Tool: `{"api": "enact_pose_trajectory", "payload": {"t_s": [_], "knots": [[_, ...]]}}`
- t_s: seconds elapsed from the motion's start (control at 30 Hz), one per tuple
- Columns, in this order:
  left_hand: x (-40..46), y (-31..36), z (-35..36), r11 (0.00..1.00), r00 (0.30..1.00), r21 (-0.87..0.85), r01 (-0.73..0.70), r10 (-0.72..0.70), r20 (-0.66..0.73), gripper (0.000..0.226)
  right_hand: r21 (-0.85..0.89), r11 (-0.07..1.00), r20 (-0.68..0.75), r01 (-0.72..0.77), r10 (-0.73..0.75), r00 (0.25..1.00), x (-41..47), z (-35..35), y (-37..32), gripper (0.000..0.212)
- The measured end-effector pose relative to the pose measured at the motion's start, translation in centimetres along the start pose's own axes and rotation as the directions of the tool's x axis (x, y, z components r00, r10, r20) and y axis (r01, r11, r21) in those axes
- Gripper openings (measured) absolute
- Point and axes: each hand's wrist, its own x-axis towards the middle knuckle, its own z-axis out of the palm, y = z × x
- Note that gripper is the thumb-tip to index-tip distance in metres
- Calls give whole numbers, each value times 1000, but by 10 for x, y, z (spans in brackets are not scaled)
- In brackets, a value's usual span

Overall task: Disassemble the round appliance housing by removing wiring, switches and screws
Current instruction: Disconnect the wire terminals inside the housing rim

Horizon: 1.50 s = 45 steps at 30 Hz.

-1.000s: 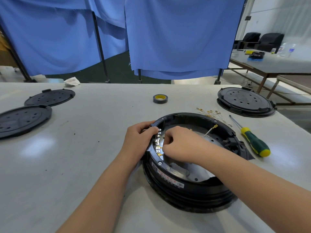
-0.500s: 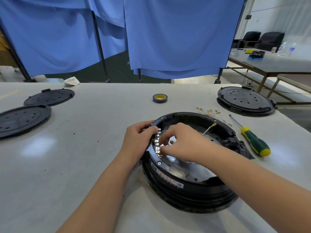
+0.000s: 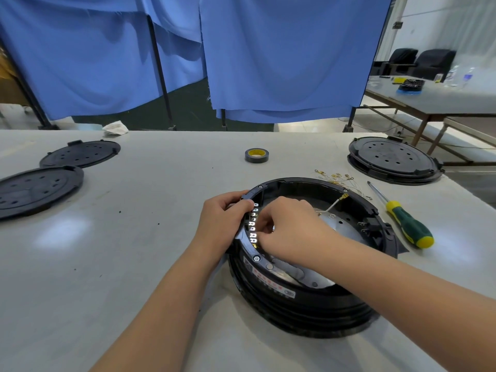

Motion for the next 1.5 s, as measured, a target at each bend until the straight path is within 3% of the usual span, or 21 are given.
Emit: {"api": "enact_pose_trajectory", "payload": {"t_s": [0.17, 0.63, 0.73, 0.87, 1.03, 1.17, 1.4, 1.5], "knots": [[0, 0, 0, 1000, 1000, -5, 17, -17, 2, 23, 77, 995, -31, -61, 63, 998, -5, -2, 9, 12], [-1, -1, 0, 1000, 1000, 5, 15, -15, -2, 20, 156, 988, -70, 0, 11, 997, -1, -1, 14, 2], [-1, 0, 0, 1000, 1000, 0, 13, -13, 2, 21, 151, 988, -64, 23, -14, 998, -1, -2, 16, 12], [-1, 0, 0, 1000, 1000, -2, 10, -10, 0, 26, 192, 979, -101, 67, -48, 994, -4, -5, 17, 2], [-1, 0, 1, 1000, 1000, -11, 13, -13, -9, 23, 81, 981, 16, 174, -176, 984, -10, -8, 16, 9], [-2, 2, 2, 999, 1000, -40, 16, -17, -2, 29, 49, 977, 72, 209, -212, 974, -10, -7, 16, 3], [-3, 2, 2, 999, 1000, -38, 6, -6, 5, 27, -54, 968, 53, 244, -242, 969, -6, -7, 16, 6], [-2, 2, 2, 999, 1000, -42, 4, -4, -1, 30, -89, 965, 35, 246, -244, 969, -8, -4, 14, 20]]}}
